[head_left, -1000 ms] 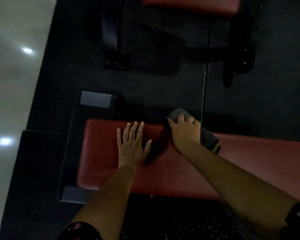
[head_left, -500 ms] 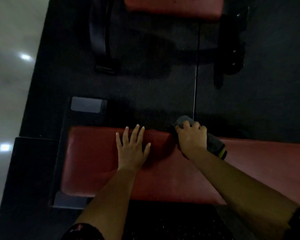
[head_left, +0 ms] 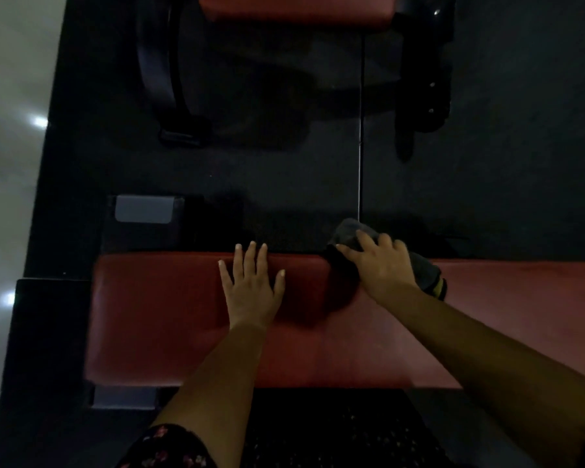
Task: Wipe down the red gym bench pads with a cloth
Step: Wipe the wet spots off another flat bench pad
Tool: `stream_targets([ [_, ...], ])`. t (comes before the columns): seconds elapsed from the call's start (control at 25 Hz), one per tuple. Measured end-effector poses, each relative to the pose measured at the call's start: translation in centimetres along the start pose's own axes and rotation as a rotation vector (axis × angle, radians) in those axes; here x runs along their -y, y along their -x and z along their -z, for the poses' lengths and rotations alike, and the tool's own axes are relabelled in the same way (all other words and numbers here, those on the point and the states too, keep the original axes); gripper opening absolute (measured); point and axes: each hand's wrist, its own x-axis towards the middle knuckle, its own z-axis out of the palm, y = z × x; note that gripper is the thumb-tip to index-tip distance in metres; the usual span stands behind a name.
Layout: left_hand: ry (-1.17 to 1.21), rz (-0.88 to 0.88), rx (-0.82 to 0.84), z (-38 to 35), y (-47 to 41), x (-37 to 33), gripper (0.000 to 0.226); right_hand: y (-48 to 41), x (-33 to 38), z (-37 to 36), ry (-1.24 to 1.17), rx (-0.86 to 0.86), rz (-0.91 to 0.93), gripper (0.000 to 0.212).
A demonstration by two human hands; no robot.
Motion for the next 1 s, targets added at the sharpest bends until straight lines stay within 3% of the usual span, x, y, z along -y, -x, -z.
stream_targets([
  [0.16, -0.021, -0.196, -0.056, -1.0, 0.9, -2.9, 0.069, 1.0, 0.4, -1.0, 0.061, 0.063, -0.258, 0.053],
  [0.28, -0.047, -0.234, -0.005, -1.8, 1.9, -6.7, 0.071, 0.1, 0.9, -0.1, 0.009, 0.042, -0.094, 0.053],
  [0.44, -0.049, -0.072, 0.052, -2.8, 3.2, -9.1, 0.074, 0.7, -4.0, -1.2, 0.008, -0.016, 0.175, 0.059],
  [0.6, -0.086, -0.095, 0.016, -2.6, 3.2, -9.8, 0.07, 2.6, -8.8, -4.0, -0.047, -0.001, -0.098, 0.052],
  [0.72, -0.054, -0.172, 0.027, -2.3, 3.2, -11.6, 0.067, 2.9, -6.6, -3.7, -0.14, 0.063, -0.232, 0.052],
  [0.84, -0.022, -0.112, 0.047, -2.2, 3.0, -15.3, 0.071, 2.1, -6.1, -2.7, -0.169, 0.036, -0.08, 0.052],
  [1.0, -0.035, -0.05, 0.214, -2.4, 2.3, -17.9, 0.077, 1.8, -11.4, -4.3, -0.094, -0.037, 0.153, 0.05],
])
